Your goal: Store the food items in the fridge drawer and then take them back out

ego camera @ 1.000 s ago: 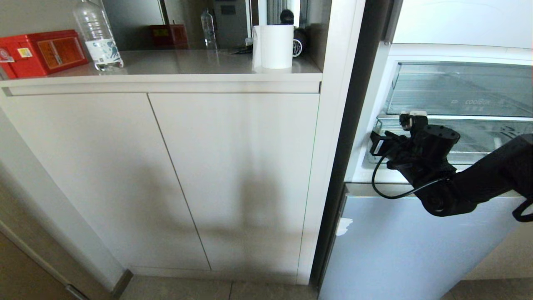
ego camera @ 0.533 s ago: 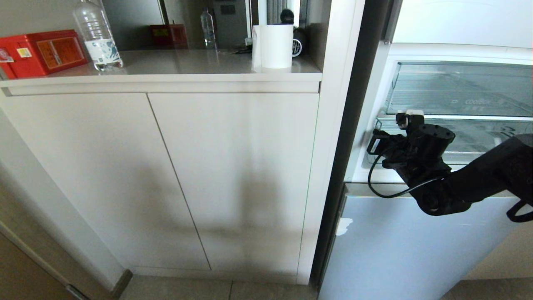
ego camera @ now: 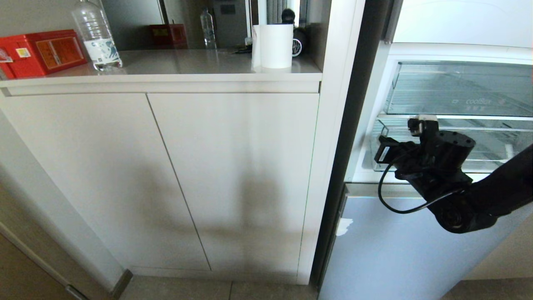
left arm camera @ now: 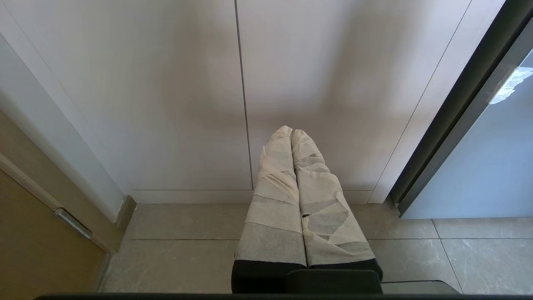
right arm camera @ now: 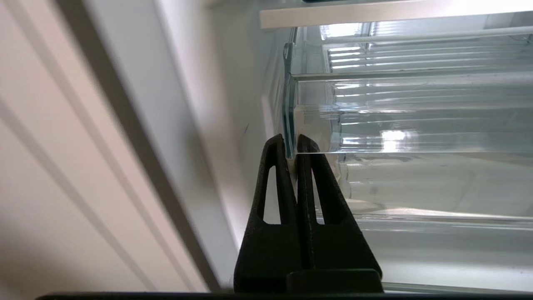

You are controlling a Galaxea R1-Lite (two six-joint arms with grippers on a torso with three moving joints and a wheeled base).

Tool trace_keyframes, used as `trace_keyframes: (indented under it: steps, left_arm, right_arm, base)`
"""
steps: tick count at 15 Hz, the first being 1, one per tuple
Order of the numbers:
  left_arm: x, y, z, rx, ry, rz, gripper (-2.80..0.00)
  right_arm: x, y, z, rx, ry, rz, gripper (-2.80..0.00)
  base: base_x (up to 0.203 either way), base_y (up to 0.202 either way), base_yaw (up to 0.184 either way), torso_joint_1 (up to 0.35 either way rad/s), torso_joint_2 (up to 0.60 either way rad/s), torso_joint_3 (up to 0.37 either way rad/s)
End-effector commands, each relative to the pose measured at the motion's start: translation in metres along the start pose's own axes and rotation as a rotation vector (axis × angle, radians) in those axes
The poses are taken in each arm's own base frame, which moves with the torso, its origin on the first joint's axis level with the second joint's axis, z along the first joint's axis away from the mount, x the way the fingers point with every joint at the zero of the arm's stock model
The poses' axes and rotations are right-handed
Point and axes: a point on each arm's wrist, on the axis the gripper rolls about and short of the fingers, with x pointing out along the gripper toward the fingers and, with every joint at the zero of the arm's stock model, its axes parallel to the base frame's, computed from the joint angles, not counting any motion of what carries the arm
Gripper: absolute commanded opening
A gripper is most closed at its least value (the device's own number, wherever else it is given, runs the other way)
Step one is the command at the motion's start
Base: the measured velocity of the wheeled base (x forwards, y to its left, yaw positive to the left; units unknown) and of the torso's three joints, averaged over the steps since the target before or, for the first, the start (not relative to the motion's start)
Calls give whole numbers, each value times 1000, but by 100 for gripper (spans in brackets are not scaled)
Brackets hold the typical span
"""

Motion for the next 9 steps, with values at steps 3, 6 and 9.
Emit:
trace_keyframes:
  steps: [3,6,9]
  left_arm:
    - [0,0,0,0,2,1,-280]
    - [0,0,0,0,2,1,-280]
    - [0,0,0,0,2,1,-280]
  right_arm:
    - [-53,0,24,2,-7,24,-280]
    - [-88,9,27,2,31,61,-280]
    - [-111,13,22,0,78,83,0]
  base:
    - [0,0,0,0,0,0]
    - [0,0,0,0,0,0]
    - [0,0,0,0,0,0]
